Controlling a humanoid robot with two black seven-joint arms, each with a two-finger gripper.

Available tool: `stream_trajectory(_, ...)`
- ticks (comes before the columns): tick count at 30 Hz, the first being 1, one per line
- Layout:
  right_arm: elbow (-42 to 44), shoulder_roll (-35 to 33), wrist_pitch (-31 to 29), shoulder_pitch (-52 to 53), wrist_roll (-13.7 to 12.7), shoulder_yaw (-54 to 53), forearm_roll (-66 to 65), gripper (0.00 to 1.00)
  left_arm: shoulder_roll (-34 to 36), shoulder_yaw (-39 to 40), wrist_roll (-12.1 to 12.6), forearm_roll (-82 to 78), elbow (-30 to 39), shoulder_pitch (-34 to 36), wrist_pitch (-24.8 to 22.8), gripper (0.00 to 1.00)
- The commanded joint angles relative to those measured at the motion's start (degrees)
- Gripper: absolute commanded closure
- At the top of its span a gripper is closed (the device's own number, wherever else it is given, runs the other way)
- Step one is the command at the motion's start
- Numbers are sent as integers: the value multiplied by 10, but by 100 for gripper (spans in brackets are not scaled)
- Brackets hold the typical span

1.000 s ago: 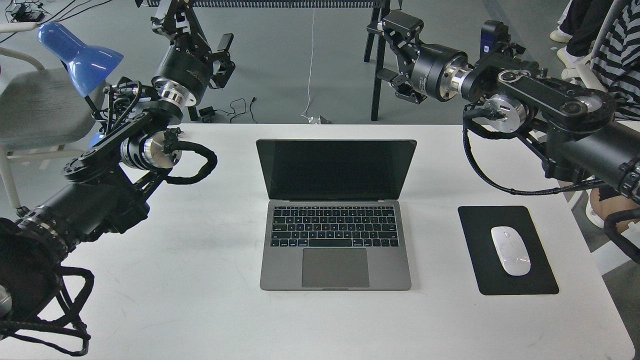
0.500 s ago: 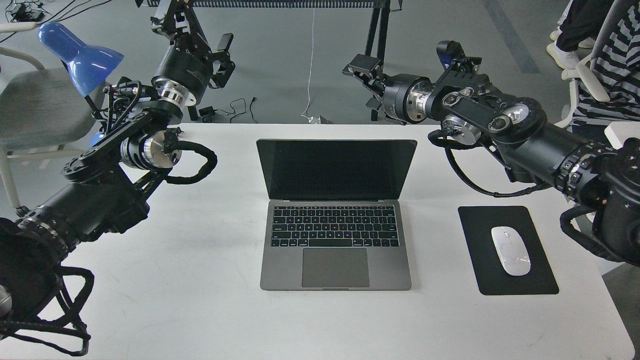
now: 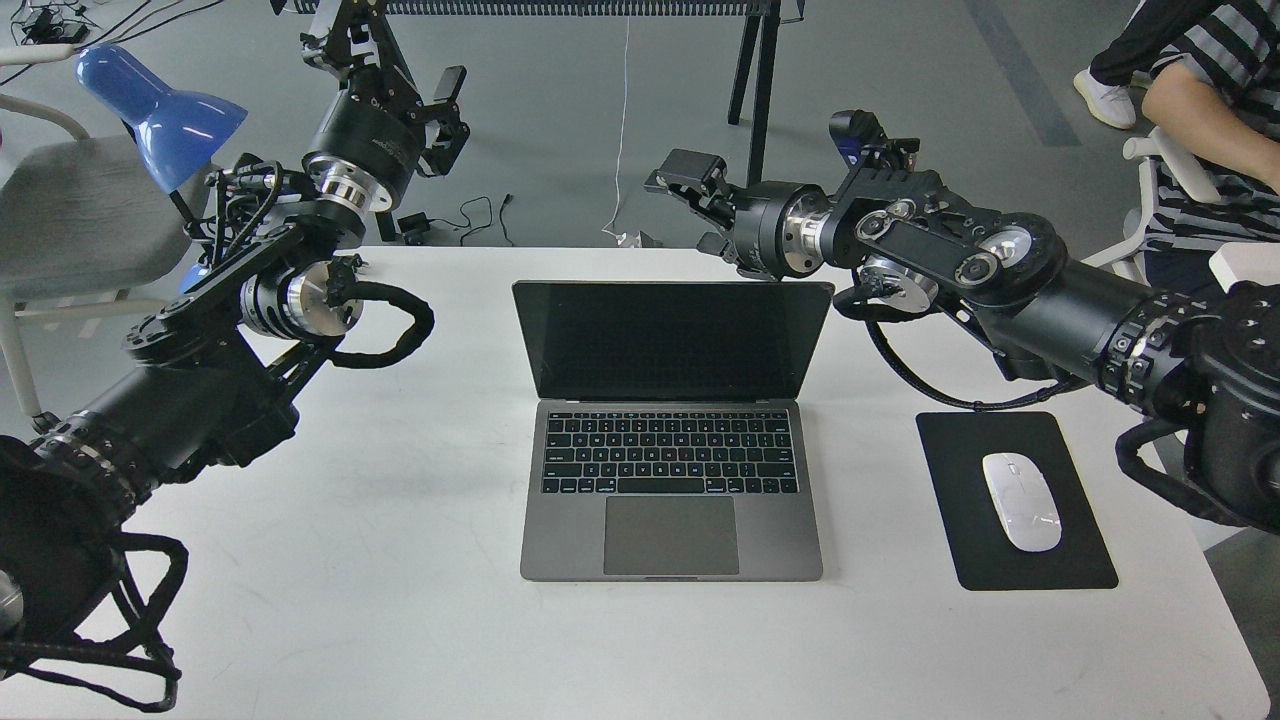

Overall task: Close notebook with right arm
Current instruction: 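Raise the right gripper and move it over the laptop screen's top edge, then push the laptop screen down toward the keyboard with the right gripper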

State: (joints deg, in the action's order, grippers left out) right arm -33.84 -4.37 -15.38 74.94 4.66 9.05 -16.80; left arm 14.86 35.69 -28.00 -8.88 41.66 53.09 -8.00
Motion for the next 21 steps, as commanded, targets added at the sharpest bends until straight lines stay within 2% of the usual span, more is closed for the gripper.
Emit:
stream_trajectory(1, -18, -12, 0, 0, 0, 2, 0, 0, 0, 0, 0, 0, 0, 0, -1, 0)
stream_trajectory(21, -282, -170, 0, 4, -1, -4, 1, 0, 0, 0, 0, 0, 0, 0, 0, 0)
